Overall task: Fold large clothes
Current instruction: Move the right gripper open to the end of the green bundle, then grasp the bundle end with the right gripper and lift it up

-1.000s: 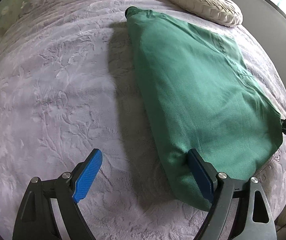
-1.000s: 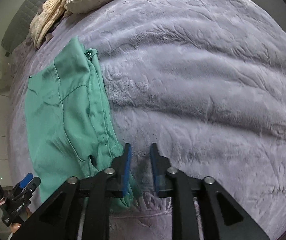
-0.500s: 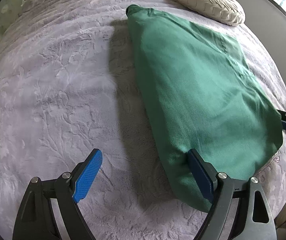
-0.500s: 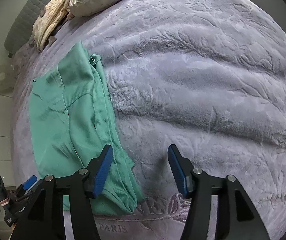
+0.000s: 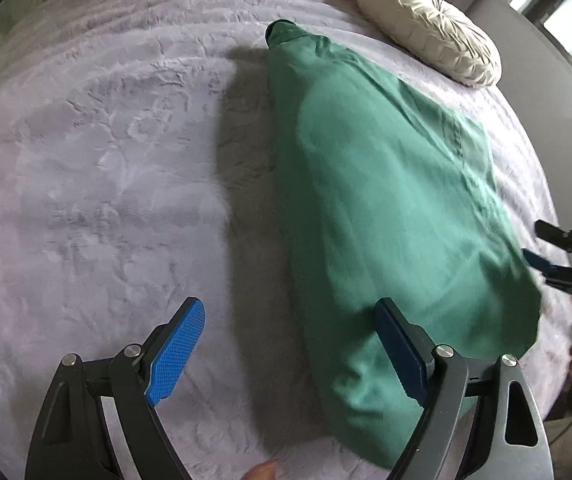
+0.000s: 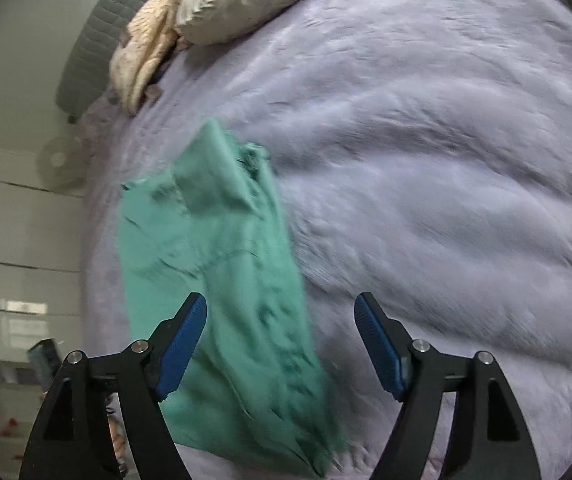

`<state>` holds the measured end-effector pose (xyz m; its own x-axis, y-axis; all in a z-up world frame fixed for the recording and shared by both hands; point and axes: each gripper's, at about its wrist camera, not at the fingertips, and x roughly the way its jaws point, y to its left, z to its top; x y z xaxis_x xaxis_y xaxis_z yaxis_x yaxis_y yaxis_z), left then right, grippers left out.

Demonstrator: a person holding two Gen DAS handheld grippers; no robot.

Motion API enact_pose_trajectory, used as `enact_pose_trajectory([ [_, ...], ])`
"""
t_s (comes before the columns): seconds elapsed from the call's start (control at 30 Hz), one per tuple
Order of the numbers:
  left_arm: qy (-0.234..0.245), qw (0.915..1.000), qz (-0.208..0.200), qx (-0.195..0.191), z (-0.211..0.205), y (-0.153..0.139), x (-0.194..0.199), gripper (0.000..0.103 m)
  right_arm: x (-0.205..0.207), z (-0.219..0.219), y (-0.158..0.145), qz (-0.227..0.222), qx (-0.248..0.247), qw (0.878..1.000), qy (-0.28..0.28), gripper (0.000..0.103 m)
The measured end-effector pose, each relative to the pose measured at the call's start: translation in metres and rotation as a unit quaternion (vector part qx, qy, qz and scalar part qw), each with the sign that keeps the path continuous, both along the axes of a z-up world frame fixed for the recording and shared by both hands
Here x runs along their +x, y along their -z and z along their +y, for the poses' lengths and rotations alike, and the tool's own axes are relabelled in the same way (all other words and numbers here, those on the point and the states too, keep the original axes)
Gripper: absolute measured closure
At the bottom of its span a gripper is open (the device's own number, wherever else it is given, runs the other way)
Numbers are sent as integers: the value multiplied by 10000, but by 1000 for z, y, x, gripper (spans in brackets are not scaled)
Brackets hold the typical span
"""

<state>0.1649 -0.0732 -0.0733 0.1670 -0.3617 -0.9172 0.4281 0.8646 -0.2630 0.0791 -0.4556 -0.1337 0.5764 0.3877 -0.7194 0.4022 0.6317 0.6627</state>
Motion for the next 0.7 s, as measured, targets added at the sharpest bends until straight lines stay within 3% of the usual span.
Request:
enact_pose_trajectory([
  [0.17,11,9978,506,-428,-2,19,18,16,40,1,13,-126,368,9984,-404,24],
  [0.3,-101,9867,1222,-1064,6,37,31,16,69,2,33,33,569,9966,-599,24],
  [0.43,26,9854,1202,-1206,4,34,33,16,92,4,43,71,720,9938,-845,23],
  [0.53,-2,9784,1260,-1638,8,28,37,16,104,10,38,-42,800,9909,-1080,20],
  [0.7,410,9747,1641,-1463,-12,48,34,16,123,22,41,-24,783,9868,-1415,17],
])
